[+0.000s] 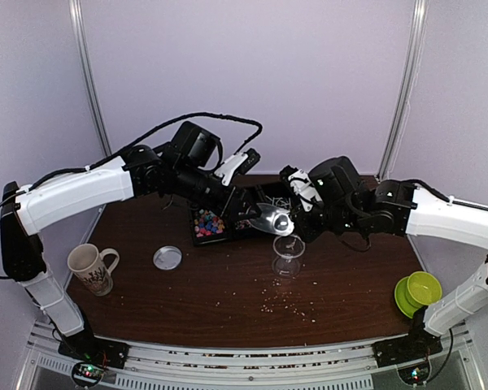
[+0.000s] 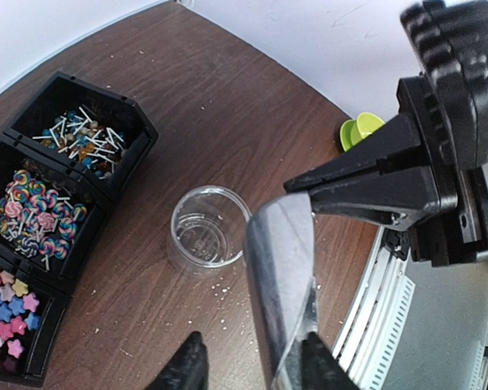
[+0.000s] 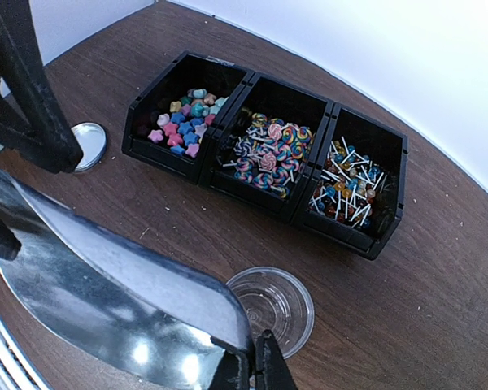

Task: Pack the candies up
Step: Pass from the right arm to the left

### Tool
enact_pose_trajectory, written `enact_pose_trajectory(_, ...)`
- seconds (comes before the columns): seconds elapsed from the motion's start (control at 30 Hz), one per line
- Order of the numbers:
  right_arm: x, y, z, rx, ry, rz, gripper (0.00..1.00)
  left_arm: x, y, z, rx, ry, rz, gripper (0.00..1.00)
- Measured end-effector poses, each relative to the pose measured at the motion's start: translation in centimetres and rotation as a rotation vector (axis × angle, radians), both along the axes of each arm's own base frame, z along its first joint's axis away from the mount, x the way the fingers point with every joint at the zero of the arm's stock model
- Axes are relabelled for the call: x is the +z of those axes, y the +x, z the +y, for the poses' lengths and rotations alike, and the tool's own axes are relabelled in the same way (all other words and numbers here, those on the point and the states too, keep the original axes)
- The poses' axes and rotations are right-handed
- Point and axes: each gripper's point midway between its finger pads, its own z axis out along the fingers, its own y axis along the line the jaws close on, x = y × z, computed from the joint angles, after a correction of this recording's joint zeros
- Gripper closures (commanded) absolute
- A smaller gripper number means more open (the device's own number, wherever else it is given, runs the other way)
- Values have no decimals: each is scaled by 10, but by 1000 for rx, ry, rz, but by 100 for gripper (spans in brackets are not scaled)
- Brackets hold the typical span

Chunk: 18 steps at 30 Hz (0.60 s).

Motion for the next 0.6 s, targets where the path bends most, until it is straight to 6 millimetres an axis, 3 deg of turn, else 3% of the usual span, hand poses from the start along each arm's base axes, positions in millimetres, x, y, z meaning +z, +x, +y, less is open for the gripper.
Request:
enact_pose_trajectory(0.27,5,4,-2,-24,0,-23,100,0,-5,-3,-21,-16,24,80)
enact_pose_trajectory(0.4,6,4,-1,-25,0,-27,100,0,-6,-3,-23,-20,29,99)
enact_pose_trajectory(0.5,7,4,-1,-25,-3,-30,96,-2,0,0,6,-10,29,100)
enact_pose_trajectory(0.6,8,4,-1,-30,-1,-34,86,-3,4,2,17,-6,29,100)
